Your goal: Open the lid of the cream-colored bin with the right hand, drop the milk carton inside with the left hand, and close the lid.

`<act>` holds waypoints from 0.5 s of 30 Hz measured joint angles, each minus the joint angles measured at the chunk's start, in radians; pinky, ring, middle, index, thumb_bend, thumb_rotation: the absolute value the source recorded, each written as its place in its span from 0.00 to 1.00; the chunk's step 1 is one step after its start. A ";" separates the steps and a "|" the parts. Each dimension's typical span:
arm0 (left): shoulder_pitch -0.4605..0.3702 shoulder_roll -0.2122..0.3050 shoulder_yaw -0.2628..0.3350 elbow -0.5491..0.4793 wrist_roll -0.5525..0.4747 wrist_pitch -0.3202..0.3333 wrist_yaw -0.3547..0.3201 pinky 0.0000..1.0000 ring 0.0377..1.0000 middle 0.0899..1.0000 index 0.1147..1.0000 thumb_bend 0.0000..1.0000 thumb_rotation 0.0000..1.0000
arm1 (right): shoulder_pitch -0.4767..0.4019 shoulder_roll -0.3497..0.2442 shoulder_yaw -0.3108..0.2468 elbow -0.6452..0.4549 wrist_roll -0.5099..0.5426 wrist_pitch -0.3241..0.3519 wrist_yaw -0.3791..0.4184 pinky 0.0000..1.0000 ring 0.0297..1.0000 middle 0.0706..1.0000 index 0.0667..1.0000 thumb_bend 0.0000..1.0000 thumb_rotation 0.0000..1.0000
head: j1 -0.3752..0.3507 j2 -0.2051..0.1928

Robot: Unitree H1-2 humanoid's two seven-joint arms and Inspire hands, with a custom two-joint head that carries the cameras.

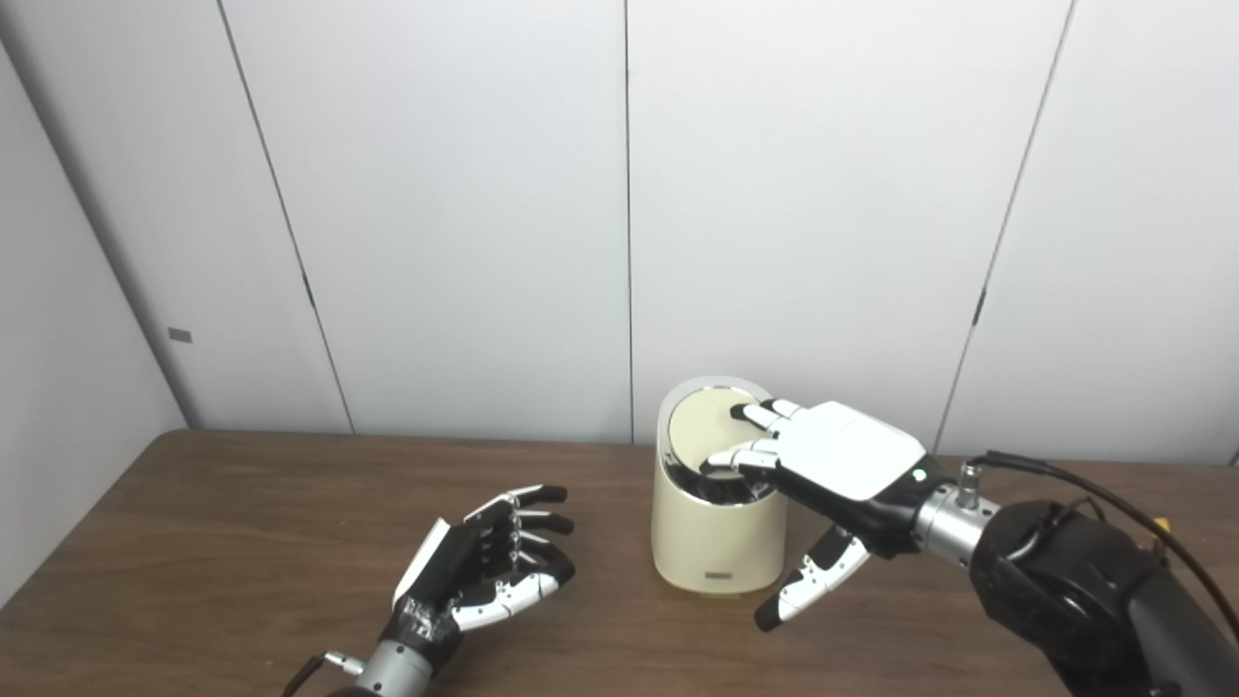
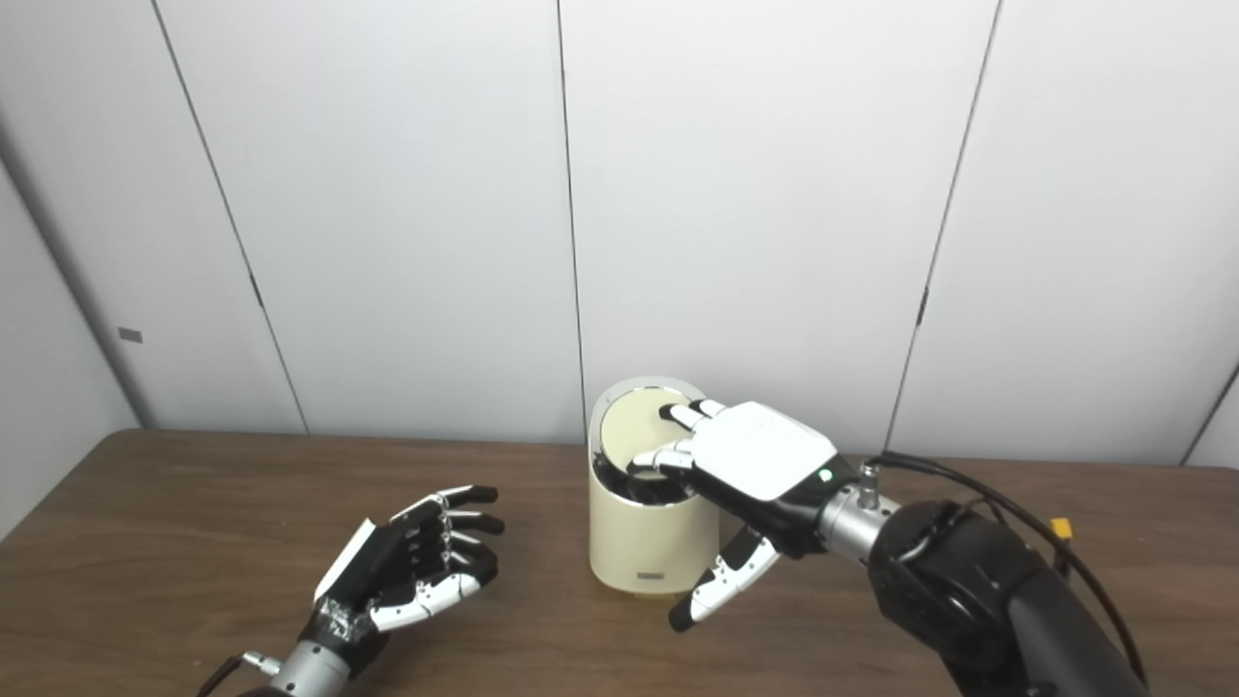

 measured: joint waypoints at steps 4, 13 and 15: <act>0.000 0.000 0.000 0.000 -0.002 0.000 -0.003 0.47 0.57 0.66 0.79 0.60 0.16 | 0.026 0.001 -0.021 0.026 0.021 -0.036 -0.079 0.99 0.99 0.84 0.88 0.81 0.66 | -0.003 -0.003; -0.001 0.000 0.000 0.000 -0.002 -0.001 -0.002 0.47 0.56 0.66 0.79 0.61 0.17 | 0.084 0.007 -0.057 0.027 0.045 -0.020 -0.109 0.97 1.00 0.96 0.99 0.86 0.50 | -0.006 -0.005; -0.001 0.000 0.000 0.000 0.000 -0.002 -0.002 0.47 0.57 0.66 0.79 0.61 0.18 | 0.112 0.016 -0.082 0.030 0.061 -0.018 -0.143 0.94 1.00 0.96 0.99 0.86 0.48 | -0.006 -0.005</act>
